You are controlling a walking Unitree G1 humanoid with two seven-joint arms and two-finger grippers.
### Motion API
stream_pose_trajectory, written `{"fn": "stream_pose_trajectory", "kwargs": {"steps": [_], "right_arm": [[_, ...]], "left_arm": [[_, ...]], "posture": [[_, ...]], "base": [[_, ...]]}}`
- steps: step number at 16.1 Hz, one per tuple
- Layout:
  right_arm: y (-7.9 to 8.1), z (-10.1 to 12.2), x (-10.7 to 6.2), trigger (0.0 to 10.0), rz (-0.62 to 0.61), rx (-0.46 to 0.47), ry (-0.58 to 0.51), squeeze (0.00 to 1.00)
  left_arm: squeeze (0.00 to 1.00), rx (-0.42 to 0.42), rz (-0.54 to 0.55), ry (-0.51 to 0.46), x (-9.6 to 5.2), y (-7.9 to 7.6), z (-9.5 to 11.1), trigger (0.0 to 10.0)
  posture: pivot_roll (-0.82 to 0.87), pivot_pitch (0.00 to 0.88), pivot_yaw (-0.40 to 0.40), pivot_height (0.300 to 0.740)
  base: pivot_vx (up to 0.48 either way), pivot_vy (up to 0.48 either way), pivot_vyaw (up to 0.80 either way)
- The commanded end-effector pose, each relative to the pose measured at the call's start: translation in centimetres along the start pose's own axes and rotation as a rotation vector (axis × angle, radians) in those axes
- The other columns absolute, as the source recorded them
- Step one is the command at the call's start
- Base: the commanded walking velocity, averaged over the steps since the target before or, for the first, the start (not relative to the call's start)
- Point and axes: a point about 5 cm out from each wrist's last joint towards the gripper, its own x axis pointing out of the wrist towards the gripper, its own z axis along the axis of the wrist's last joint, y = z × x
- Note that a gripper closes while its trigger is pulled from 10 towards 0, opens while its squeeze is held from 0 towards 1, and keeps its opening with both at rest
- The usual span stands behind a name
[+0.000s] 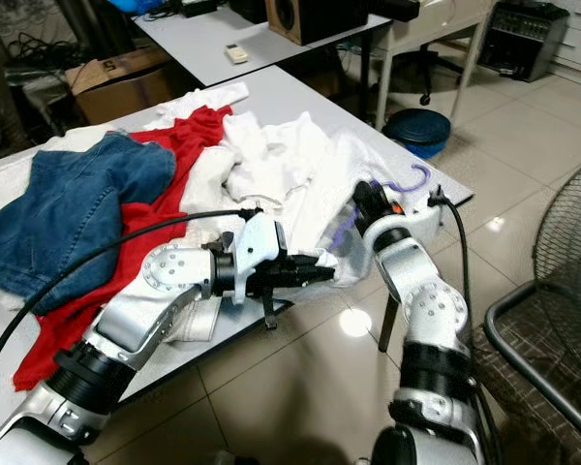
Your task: Hang hanger
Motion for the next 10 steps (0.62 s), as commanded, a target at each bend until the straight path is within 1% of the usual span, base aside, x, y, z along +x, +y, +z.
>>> {"fn": "stream_pose_trajectory", "kwargs": {"steps": [1,2,3,4,5,6,7,8,9,10], "right_arm": [[-0.3,-0.9,-0.1,10.0,-0.063,-0.039,0.015,0.00],[0.0,-0.4,-0.3,10.0,-0.031,0.063,-0.053,0.00],[0.0,0.0,-0.4,10.0,-0.040,0.149,-0.104,0.00],[-0.6,-0.2,-0.6,10.0,-0.091,0.107,-0.118,0.00],[-0.3,-0.9,-0.8,10.0,-0.082,0.103,-0.104,0.00],[-0.3,-1.8,-1.1,10.0,-0.101,0.075,-0.079,0.00],[0.2,-3.1,-1.5,10.0,-0.080,0.079,-0.038,0.00],[0.4,-4.2,-1.8,10.0,-0.090,0.086,-0.011,0.00],[1.0,-5.1,-2.0,10.0,-0.044,0.070,0.030,0.00],[1.4,-5.3,-2.1,10.0,-0.012,0.081,0.037,0.00]], "left_arm": [[0.00,0.032,0.037,-0.026,0.0,0.7,1.3,0.0],[0.00,0.026,0.059,-0.023,0.1,0.9,1.3,0.0],[0.00,0.031,0.076,-0.017,0.2,1.0,1.2,0.0],[0.00,0.038,0.110,-0.001,0.4,1.1,0.9,0.0],[0.00,0.036,0.143,0.010,0.4,1.3,0.8,0.0],[0.00,0.033,0.166,0.014,0.6,1.5,0.7,0.0],[0.00,0.023,0.191,0.011,0.7,1.6,0.7,0.0],[0.00,0.008,0.227,0.005,0.9,1.9,0.8,0.0],[0.00,-0.003,0.253,-0.006,1.0,2.2,1.0,0.0],[0.00,-0.005,0.261,-0.010,1.0,2.2,1.0,0.0]], "posture": [[-0.07,0.000,0.110,0.740],[-0.07,0.000,0.108,0.740],[-0.07,0.000,0.108,0.740],[-0.08,0.000,0.115,0.740],[-0.08,0.000,0.117,0.740],[-0.08,0.000,0.117,0.740],[-0.09,0.000,0.118,0.740],[-0.09,0.000,0.119,0.740],[-0.10,0.000,0.121,0.740],[-0.10,0.000,0.124,0.740]], "base": [[0.000,0.000,0.00],[0.000,0.000,0.00],[0.000,0.000,0.00],[0.000,0.000,0.00],[0.000,0.000,0.00],[0.000,0.000,0.00],[0.000,0.000,0.00],[0.000,0.000,0.00],[0.000,0.000,0.00],[0.000,0.000,0.00]]}}
